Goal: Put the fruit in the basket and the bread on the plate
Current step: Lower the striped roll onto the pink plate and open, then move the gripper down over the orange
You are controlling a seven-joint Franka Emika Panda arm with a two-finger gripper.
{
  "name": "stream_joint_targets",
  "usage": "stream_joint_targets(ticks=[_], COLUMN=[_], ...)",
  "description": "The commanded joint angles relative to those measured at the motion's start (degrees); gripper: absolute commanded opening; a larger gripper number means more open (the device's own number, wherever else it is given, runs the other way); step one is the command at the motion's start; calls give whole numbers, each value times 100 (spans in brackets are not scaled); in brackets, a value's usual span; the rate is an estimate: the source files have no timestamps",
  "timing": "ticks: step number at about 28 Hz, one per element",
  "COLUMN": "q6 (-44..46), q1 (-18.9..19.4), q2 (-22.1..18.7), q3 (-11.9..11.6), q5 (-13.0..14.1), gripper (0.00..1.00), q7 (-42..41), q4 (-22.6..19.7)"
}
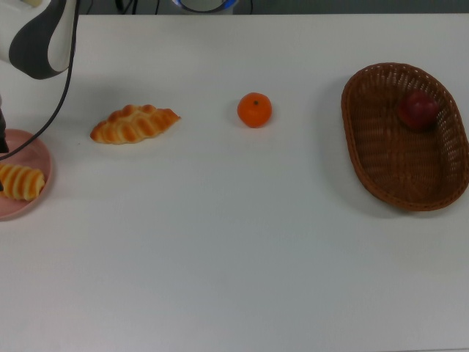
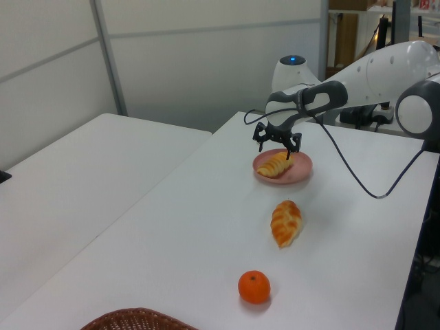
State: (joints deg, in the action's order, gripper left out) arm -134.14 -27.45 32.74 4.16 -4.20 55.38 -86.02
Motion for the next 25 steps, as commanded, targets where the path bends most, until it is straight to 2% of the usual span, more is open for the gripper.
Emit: stream_joint_targets(ticks=[1, 5, 8, 10, 11, 16, 21, 25], q6=[151, 598, 1284, 1460, 1566, 1795, 1830, 2171], q1=[134, 442, 714, 872, 1021, 1539, 2041, 2313], q2=[-249, -566, -926, -1146, -1338, -1743, -2016, -2166], q3=[67, 67, 76, 76, 76, 68, 67, 67], q5=[95, 139, 139, 139, 139, 139, 69, 69], gripper=[100, 100, 100, 100, 100, 100, 100, 100], q7=[-560, -1028, -1274, -1371, -1467, -1915, -2669, -3233], q4=[-81, -433, -714, -880, -1099, -1574, -1996, -2112])
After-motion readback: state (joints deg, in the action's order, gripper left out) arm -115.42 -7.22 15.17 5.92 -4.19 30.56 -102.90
